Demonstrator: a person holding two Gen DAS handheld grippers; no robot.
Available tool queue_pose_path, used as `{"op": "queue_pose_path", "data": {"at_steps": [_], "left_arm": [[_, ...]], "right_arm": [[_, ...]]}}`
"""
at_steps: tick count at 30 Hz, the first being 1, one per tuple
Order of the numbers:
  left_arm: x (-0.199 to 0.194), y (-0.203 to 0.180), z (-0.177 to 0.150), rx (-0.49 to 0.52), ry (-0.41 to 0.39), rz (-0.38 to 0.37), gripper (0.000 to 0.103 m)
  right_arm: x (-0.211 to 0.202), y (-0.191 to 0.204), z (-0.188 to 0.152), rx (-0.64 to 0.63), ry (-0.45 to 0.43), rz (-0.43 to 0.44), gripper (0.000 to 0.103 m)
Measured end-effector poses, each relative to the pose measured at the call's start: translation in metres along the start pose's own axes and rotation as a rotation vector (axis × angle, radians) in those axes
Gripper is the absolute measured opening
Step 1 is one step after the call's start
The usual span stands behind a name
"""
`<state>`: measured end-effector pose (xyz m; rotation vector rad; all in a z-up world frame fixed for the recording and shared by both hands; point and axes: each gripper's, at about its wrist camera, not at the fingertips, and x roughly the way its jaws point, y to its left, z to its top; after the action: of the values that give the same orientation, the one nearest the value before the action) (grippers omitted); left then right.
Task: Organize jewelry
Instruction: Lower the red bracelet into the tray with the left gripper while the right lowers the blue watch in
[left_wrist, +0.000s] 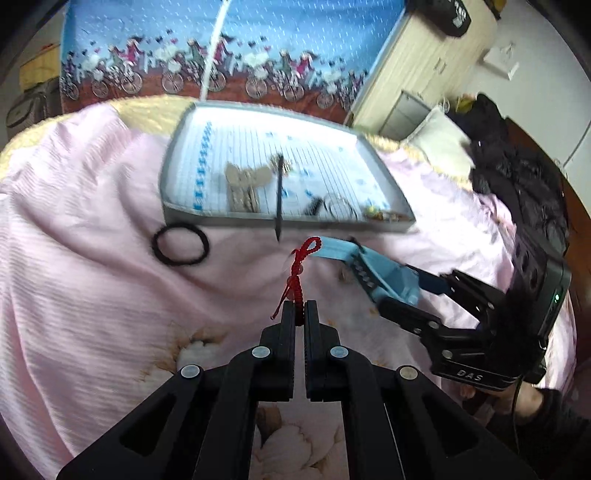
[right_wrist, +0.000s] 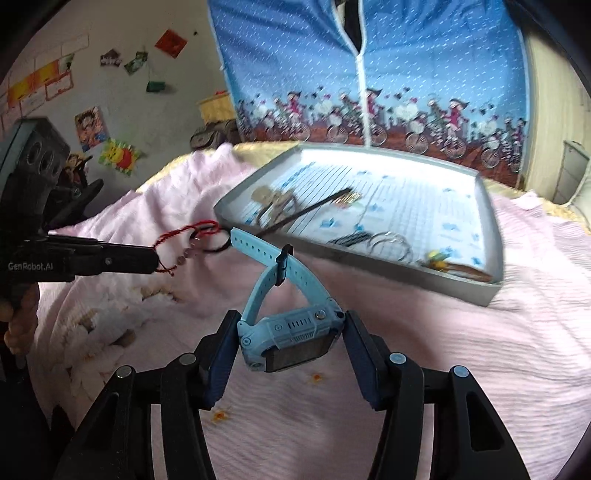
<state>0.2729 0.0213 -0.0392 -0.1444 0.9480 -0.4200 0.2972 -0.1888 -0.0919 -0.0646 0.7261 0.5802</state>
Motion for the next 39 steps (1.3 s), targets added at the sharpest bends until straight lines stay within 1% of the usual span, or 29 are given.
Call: {"op": "queue_pose_path", "data": {"at_steps": [5,8,12,16,17,20,23,27,31,36,39], "left_arm": [[-0.011,0.006,0.006,-0.017,-0.109,0.028,0.002],[-0.012,0.014,0.011,-0.054,-0.156,0.041,0.002],[-0.001,0.026,0.027,-0.117,-0.202,0.091,0.002],[0.011,0.031,0.043,-0.112,-0.237,0.132,0.002],[0.017,0.032,0.046,-0.111,-0.238,0.139,0.002],[0.034,0.042,0.056,-0.147,-0.220,0.126,0.002],[0.049,0.051,0.064,-0.163,-0.203,0.137,0.002],[0.067,0.063,0.068,-0.176,-0.172,0.144,0.002],[0.079,0.066,0.067,-0.159,-0.151,0.163,0.002],[0.091,0.061,0.064,-0.131,-0.123,0.186,0.002],[0.091,0.060,0.062,-0.132,-0.125,0.193,0.002]], "right_arm": [[-0.012,-0.016,0.006,0.067,-0.082,-0.036,0.054],[-0.016,-0.022,0.009,0.089,-0.118,-0.052,0.054],[-0.012,-0.025,0.014,0.093,-0.134,-0.067,0.054],[-0.004,-0.032,0.019,0.120,-0.139,-0.055,0.054],[-0.002,-0.034,0.020,0.125,-0.141,-0.057,0.054],[0.009,-0.042,0.027,0.153,-0.146,-0.063,0.054],[0.020,-0.049,0.035,0.176,-0.157,-0.069,0.054],[0.036,-0.055,0.042,0.182,-0.161,-0.084,0.054],[0.051,-0.056,0.040,0.168,-0.135,-0.099,0.054],[0.056,-0.062,0.042,0.177,-0.125,-0.110,0.054],[0.056,-0.066,0.040,0.196,-0.123,-0.106,0.054]]}}
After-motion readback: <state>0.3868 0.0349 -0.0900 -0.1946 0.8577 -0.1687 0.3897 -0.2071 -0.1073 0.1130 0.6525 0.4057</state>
